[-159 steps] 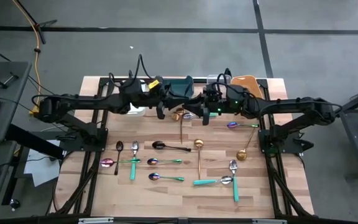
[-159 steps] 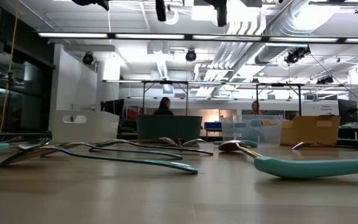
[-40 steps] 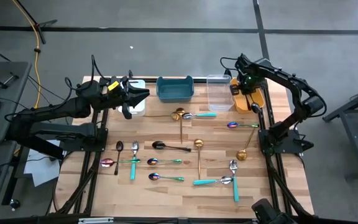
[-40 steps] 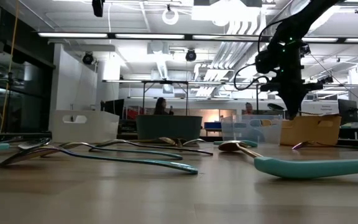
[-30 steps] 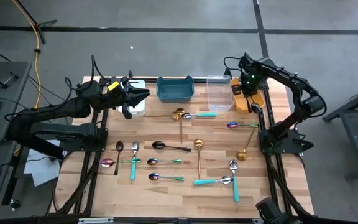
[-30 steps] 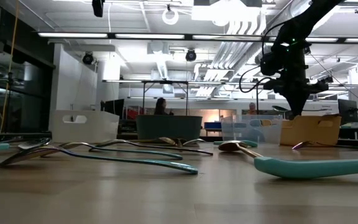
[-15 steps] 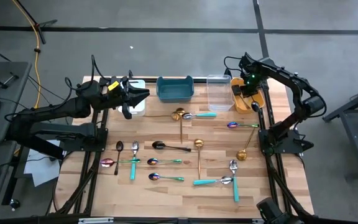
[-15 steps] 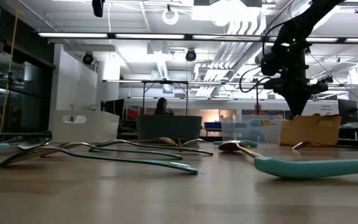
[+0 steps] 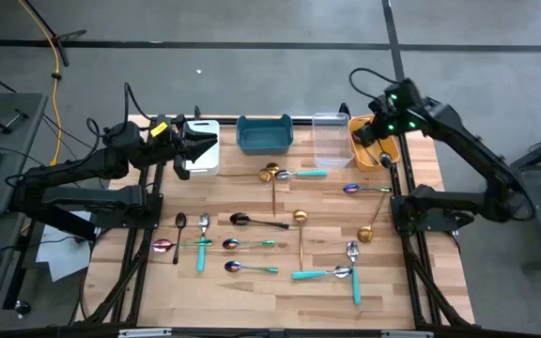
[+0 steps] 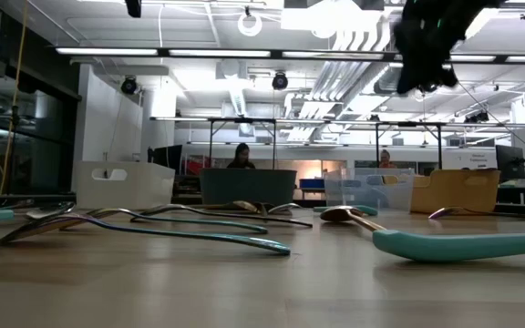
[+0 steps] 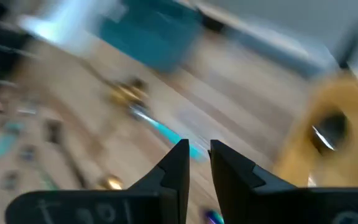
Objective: Sort silverware by color (type)
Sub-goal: Put the black spoon into the yellow bin
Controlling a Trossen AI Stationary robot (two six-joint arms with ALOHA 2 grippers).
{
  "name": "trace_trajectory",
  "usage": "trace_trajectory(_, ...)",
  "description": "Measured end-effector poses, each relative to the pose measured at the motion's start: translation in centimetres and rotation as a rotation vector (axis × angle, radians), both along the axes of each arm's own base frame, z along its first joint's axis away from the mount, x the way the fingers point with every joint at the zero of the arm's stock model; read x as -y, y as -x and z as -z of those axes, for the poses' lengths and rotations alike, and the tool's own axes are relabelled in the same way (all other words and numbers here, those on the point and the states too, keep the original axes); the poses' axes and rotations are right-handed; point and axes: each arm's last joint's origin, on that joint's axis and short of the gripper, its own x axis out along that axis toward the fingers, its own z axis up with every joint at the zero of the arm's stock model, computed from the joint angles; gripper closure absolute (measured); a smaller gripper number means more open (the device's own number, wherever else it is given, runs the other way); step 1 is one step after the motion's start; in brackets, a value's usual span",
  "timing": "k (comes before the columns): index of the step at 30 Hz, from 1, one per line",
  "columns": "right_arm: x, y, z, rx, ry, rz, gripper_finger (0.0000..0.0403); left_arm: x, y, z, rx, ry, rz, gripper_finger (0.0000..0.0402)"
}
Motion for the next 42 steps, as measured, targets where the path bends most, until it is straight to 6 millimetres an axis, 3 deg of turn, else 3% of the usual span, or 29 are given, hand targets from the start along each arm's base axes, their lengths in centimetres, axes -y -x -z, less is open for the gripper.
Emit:
trace_trajectory(6, -4.4, -0.6, -4.2, 0.314, 0.199, -0.158, 0.0344, 0.0, 0.0, 0.2, -0.02, 0.004, 0.0, 0.0341)
trace_trajectory(12, -6.7, -2.6, -6.4, 0.52, 0.316, -0.323, 0.0344, 0.0, -0.1, 0.2, -0.023, 0.005, 0.0, 0.0341)
trace_trajectory(23, -7.4, -6.8, -5.7, 0.533, 0.404, -0.476, 0.0328, 0.0, -0.1, 0.2, -0.023, 0.004, 0.0, 0.0341)
trace_trajectory(35, -7.2, -7.4, -5.6, 0.536, 0.405, -0.475, 0.0285, 0.0, -0.1, 0.3, -0.026, -0.001, -0.004, 0.0341)
trace_trajectory(38, -7.2, -7.4, -5.6, 0.536, 0.404, -0.475, 0.0284, -0.2, -1.0, 1.0, -0.103, 0.016, 0.0, 0.0341)
trace_trajectory(42, -7.2, -7.4, -5.6, 0.536, 0.404, -0.475, 0.0284, 0.0, -4.1, 3.3, -0.354, 0.038, 0.117, 0.0341)
